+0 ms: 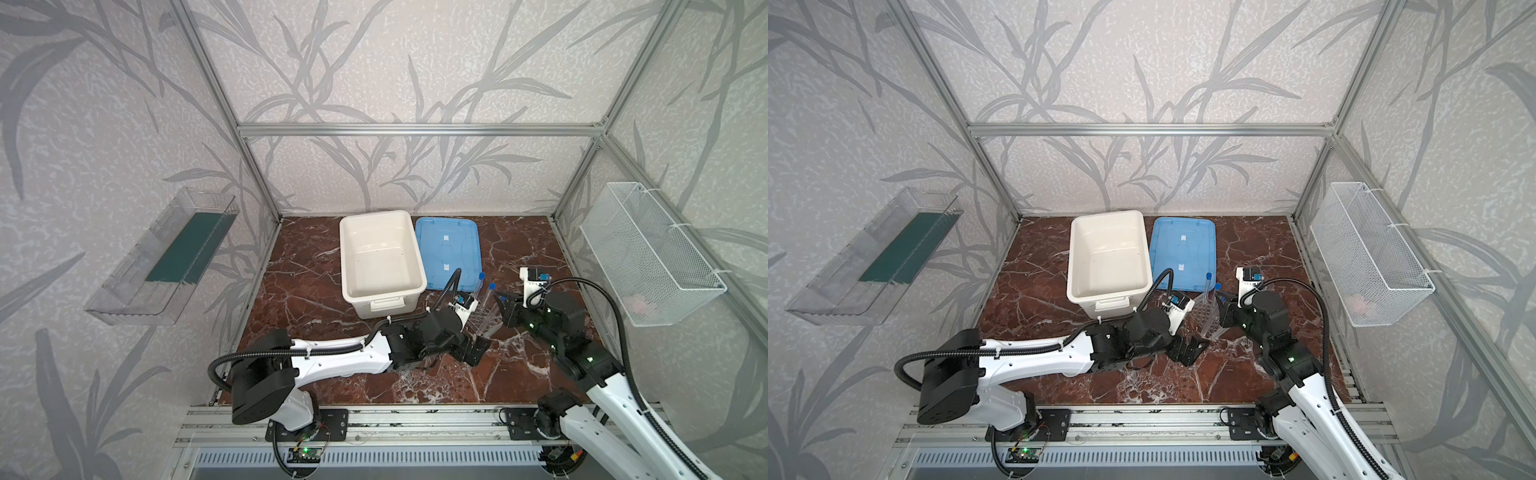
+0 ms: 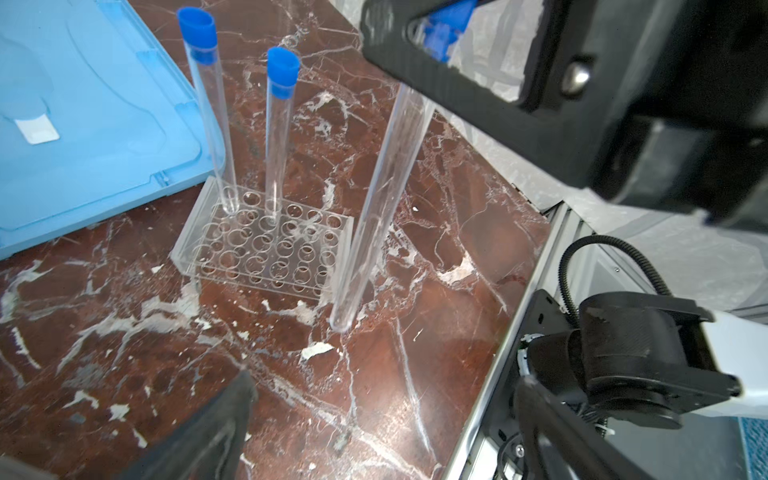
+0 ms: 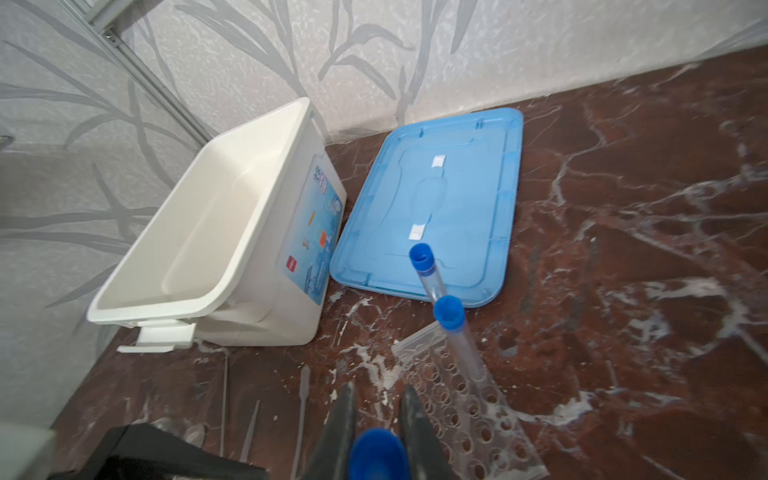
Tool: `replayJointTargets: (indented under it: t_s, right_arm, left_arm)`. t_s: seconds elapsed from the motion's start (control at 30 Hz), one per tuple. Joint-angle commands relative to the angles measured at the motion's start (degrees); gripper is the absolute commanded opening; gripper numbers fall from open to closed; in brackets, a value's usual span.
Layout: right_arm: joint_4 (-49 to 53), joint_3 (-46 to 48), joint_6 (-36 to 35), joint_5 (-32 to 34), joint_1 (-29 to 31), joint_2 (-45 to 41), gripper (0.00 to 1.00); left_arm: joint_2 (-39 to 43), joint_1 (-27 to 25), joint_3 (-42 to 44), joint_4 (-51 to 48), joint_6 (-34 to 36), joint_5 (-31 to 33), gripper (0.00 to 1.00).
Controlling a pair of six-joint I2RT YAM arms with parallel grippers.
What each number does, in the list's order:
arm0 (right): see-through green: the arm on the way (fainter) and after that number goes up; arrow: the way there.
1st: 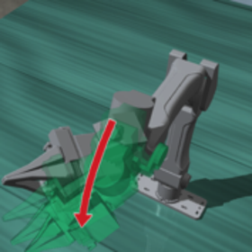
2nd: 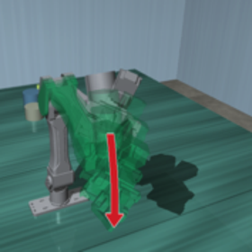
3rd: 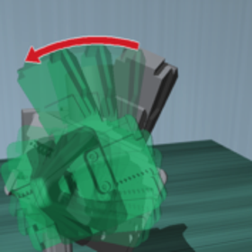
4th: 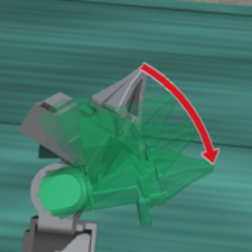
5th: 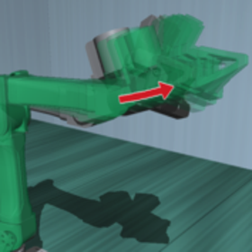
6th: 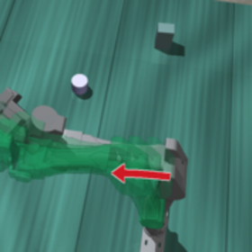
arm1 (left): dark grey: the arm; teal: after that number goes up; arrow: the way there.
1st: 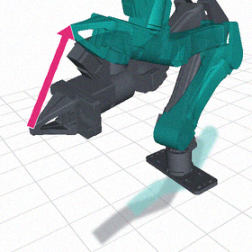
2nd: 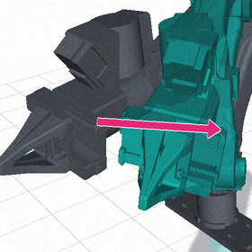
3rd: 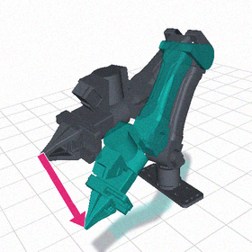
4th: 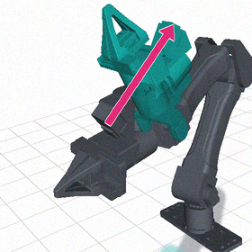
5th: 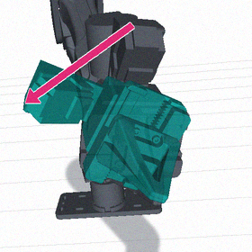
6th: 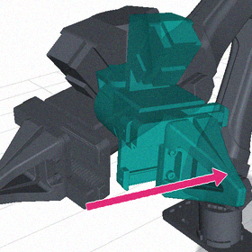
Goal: Organize the chemistry lab equipment
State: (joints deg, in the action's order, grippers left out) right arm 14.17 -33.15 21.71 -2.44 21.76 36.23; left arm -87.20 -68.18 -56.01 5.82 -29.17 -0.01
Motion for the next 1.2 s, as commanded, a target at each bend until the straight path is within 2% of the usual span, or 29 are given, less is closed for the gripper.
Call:
replayJointTargets:
  t_s: [0.0, 0.17, 0.33, 0.47, 1.17]
  right_arm:
    - [0.65, -1.53, -7.11, 9.68, 0.21, -0.73, 0.19]
    - [-9.8, 0.77, -12.86, 10.79, 0.2, 1.04, 0.19]
    - [-16.83, 3.7, -14.12, 13.45, 0.19, 3.25, 0.19]
    - [-21.69, 6.49, -14.05, 14.98, 0.18, 5.24, 0.19]
    - [-27.61, 11.16, -12.05, 17.03, 0.04, 11.5, 0.19]
  left_arm:
    - [-2.52, 0.69, -2.58, 2.05, -0.76, -1.38, 0.99]
    - [-5.88, 2.75, -4.25, 5.28, -3.2, -4.84, 0.99]
    - [-7.68, 2.53, -8.24, -3.81, -1.72, 3.36, 0.99]
    - [-8.19, 2.61, -7.89, -3.73, -2.1, 4.25, 0.99]
    - [-10.24, 2.0, -6.57, -1.27, -3.06, 2.12, 0.99]
